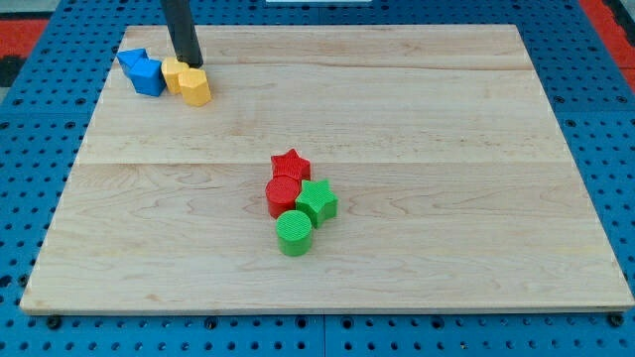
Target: Separate the yellow blocks and the blue blocks
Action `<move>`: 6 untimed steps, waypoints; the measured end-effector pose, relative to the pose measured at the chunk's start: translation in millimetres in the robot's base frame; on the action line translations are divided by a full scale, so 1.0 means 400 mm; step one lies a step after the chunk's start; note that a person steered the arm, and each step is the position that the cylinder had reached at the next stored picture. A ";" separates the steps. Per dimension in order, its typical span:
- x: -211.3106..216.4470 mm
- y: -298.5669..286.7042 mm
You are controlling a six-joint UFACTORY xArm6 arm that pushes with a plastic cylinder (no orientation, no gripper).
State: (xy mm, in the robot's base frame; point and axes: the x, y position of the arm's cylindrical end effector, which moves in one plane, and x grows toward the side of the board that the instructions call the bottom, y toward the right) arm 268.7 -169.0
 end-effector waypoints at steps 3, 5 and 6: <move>-0.047 -0.255; 0.058 -0.108; 0.107 -0.045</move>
